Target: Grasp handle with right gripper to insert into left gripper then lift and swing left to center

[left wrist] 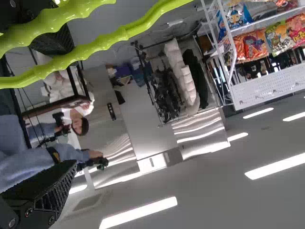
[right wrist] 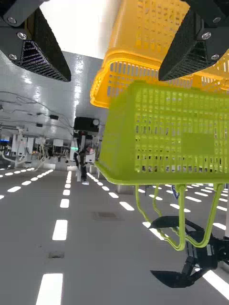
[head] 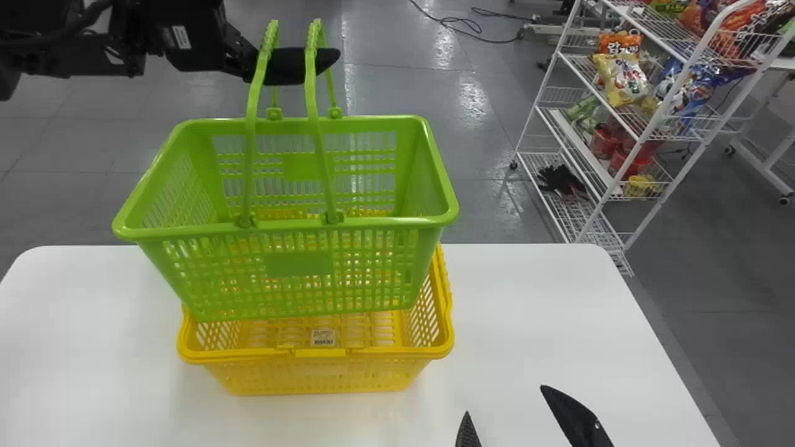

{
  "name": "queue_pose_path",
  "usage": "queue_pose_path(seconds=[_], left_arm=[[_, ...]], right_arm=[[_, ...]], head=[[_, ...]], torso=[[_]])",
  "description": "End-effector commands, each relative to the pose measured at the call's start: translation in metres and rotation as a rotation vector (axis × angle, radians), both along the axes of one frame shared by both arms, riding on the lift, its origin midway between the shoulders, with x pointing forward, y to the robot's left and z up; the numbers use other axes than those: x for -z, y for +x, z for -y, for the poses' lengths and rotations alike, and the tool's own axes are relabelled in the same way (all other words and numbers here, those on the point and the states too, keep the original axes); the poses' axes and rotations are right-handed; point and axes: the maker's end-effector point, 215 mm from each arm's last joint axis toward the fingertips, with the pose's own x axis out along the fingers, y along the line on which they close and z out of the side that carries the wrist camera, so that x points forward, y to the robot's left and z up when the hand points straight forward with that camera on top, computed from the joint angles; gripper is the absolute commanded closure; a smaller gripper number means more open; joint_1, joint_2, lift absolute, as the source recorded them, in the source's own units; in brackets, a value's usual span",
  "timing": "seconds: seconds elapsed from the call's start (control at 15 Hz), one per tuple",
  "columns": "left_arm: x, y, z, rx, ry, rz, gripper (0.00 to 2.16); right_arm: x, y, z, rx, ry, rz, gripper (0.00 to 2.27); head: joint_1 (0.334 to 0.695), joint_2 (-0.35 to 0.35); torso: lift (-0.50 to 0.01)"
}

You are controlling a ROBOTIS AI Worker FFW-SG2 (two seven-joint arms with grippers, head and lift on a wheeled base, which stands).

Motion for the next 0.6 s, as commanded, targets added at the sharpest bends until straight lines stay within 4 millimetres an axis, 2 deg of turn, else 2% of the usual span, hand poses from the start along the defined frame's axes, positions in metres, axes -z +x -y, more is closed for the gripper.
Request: queue_pose_path(seconds=[0.0, 0.2, 0.27, 0.4, 0.53], left_arm=[[-0.015, -0.001, -0.003, 0.011, -0.03, -0.004, 0.09], [-0.024, -0.001, -0.007, 0.017, -0.053, -0.021, 0.12], [-0.022, 0.0, -0.007, 0.013, -0.047, -0.023, 0.32], [-0.018, 0.0, -0.009, 0.008, -0.03, -0.026, 0.91], [-0.015, 0.0, -0.011, 0.007, -0.018, -0.03, 1.6]], right_arm=[[-0.002, -0.007, 0.011, 0.022, 0.018, 0.027, 0.14], [-0.013, -0.015, 0.025, 0.05, 0.039, 0.082, 0.14], [-0.012, -0.016, 0.028, 0.057, 0.038, 0.082, 0.14], [-0.011, -0.018, 0.032, 0.065, 0.04, 0.083, 0.14], [-0.009, -0.02, 0.032, 0.07, 0.043, 0.081, 0.14]], head=[[0.693, -0.173], [0.68, -0.189], [0.676, -0.194], [0.672, -0.202], [0.674, -0.206]], torso=[[-0.093], [-0.093], [-0.093], [-0.093], [-0.093]])
